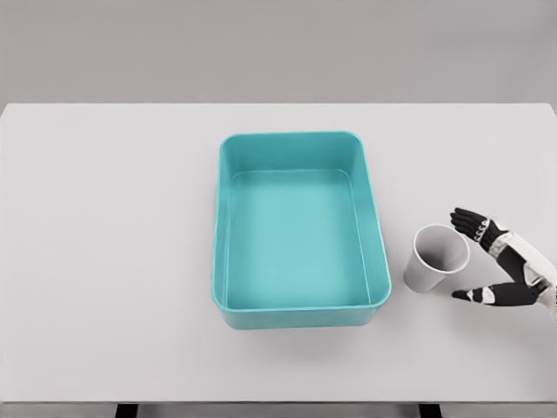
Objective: Put the paper cup into the basket with your right arm
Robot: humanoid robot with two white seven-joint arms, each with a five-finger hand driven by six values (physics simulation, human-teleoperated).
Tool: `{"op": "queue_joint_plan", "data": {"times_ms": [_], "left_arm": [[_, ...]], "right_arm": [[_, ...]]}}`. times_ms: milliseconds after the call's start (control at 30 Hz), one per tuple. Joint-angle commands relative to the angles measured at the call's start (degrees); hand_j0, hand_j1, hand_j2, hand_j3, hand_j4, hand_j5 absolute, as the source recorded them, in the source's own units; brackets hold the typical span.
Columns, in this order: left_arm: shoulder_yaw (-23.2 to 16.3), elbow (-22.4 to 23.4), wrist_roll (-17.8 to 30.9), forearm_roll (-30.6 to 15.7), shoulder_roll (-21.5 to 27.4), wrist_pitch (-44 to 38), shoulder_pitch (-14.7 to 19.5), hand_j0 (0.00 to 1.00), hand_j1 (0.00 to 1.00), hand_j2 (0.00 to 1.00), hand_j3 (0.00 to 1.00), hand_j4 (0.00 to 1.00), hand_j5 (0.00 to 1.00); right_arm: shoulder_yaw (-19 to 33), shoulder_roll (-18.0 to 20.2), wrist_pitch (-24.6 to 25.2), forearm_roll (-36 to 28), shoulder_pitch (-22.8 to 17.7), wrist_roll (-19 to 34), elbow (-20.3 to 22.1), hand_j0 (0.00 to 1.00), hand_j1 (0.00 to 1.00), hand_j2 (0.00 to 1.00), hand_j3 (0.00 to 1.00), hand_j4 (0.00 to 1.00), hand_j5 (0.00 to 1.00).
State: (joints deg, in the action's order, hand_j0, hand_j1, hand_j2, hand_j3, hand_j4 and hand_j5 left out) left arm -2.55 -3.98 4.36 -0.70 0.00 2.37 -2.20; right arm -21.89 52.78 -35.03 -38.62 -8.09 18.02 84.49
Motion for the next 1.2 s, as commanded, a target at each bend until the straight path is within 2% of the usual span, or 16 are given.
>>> {"op": "queue_joint_plan", "data": {"times_ms": [0, 200, 1167], "left_arm": [[0.00, 0.03, 0.03, -0.01, 0.00, 0.00, 0.00, 1.00, 1.00, 1.00, 1.00, 1.00, 1.00], [0.00, 0.03, -0.06, -0.01, 0.00, 0.00, 0.00, 1.00, 1.00, 1.00, 1.00, 1.00, 1.00], [0.00, 0.03, 0.03, -0.01, 0.00, 0.00, 0.00, 1.00, 1.00, 1.00, 1.00, 1.00, 1.00]], "right_arm": [[-0.87, -0.92, 0.03, -0.31, 0.09, -0.01, 0.33, 1.00, 1.00, 1.00, 1.00, 1.00, 1.00], [-0.87, -2.06, 0.03, -0.05, 0.18, -0.01, 0.59, 1.00, 1.00, 1.00, 1.00, 1.00, 1.00], [-1.31, -3.12, 0.03, -0.05, 1.23, -1.24, 2.97, 1.00, 1.00, 1.00, 1.00, 1.00, 1.00]]}}
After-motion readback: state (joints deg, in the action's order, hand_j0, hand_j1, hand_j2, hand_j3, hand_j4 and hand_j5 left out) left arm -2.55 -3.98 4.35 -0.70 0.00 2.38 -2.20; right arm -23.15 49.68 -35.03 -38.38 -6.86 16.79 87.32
